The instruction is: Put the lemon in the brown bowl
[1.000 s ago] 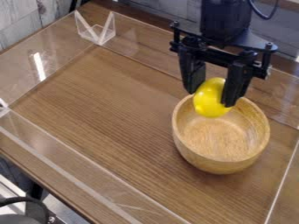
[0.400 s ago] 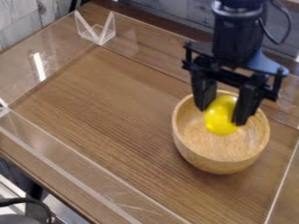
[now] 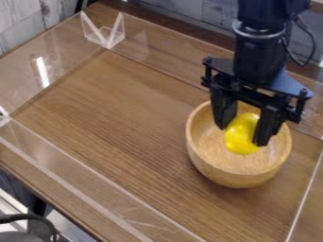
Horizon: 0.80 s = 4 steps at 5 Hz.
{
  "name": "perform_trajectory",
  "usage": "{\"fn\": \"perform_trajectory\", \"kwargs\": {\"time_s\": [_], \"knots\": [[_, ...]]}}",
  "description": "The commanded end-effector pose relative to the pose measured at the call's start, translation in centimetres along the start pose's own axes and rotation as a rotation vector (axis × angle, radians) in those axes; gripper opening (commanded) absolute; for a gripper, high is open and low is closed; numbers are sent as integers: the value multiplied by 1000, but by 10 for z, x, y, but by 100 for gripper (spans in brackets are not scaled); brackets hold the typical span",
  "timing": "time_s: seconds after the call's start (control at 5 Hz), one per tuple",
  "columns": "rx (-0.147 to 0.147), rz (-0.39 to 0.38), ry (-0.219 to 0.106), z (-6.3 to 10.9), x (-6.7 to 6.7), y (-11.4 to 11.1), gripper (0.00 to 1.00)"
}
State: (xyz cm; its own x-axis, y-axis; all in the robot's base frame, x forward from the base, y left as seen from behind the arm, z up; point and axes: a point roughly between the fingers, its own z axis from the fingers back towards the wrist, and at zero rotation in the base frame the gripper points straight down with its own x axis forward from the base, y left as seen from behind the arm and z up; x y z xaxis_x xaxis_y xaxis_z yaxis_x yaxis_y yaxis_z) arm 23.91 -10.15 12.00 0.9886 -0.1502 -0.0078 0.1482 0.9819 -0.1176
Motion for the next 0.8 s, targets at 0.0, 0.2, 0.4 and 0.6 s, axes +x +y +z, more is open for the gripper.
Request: {"fn": "perform_trajectory", "kwargs": {"time_s": [0.0,0.2,0.4,0.6], "knots": [[-1,-17,-36,6,4,-2,0],[0,-20,-42,6,5,0,0],[1,-23,-47,5,5,1,0],[3,-26,-52,5,6,2,0]]}}
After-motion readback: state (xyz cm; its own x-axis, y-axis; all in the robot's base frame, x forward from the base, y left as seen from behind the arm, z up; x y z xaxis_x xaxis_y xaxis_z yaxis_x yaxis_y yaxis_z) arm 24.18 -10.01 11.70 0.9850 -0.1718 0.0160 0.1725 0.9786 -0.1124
